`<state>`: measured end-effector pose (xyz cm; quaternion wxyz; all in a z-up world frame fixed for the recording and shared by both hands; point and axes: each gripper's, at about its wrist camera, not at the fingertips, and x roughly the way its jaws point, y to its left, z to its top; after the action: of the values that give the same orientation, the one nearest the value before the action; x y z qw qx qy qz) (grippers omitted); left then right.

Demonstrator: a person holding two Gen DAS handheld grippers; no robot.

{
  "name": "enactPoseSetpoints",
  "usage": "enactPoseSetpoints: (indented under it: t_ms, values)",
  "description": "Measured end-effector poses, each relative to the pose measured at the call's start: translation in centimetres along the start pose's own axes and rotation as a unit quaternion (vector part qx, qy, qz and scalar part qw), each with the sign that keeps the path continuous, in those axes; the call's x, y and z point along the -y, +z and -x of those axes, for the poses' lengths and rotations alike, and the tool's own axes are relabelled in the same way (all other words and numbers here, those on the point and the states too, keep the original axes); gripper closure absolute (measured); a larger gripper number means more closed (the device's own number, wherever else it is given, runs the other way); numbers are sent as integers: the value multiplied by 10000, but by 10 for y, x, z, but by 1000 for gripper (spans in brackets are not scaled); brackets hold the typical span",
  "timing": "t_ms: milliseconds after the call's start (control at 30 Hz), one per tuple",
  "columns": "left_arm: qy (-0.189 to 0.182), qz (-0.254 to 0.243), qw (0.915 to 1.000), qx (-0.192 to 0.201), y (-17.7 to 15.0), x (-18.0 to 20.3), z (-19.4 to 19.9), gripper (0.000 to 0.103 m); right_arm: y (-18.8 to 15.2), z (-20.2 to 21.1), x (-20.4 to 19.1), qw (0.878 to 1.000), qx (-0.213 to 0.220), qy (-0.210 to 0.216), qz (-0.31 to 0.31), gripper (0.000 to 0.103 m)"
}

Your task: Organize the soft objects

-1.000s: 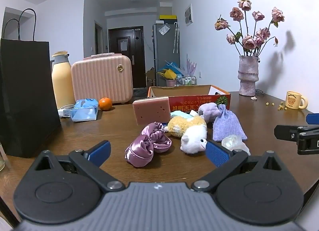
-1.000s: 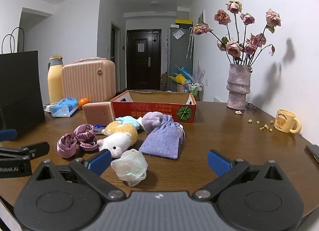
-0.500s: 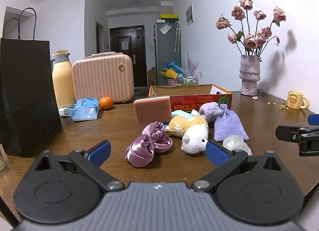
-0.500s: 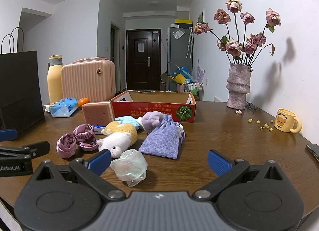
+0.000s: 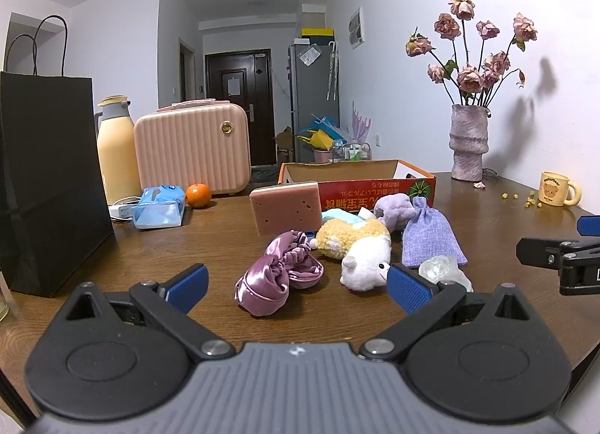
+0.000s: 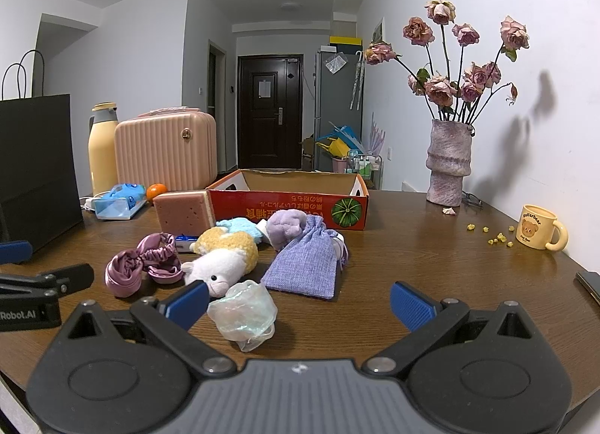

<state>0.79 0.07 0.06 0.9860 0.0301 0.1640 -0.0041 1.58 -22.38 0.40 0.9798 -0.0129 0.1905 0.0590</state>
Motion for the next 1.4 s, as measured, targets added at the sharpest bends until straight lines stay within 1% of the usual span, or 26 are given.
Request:
enactPoseSetpoints:
  t_ms: [1133, 1400]
  values:
    - [0, 1, 10000, 12, 0, 1, 0, 0, 1, -1, -2, 10000, -7, -7, 18, 0]
    - [1, 2, 10000, 13, 0, 0, 0, 0, -1, -9, -1, 10000, -40, -1, 33, 0]
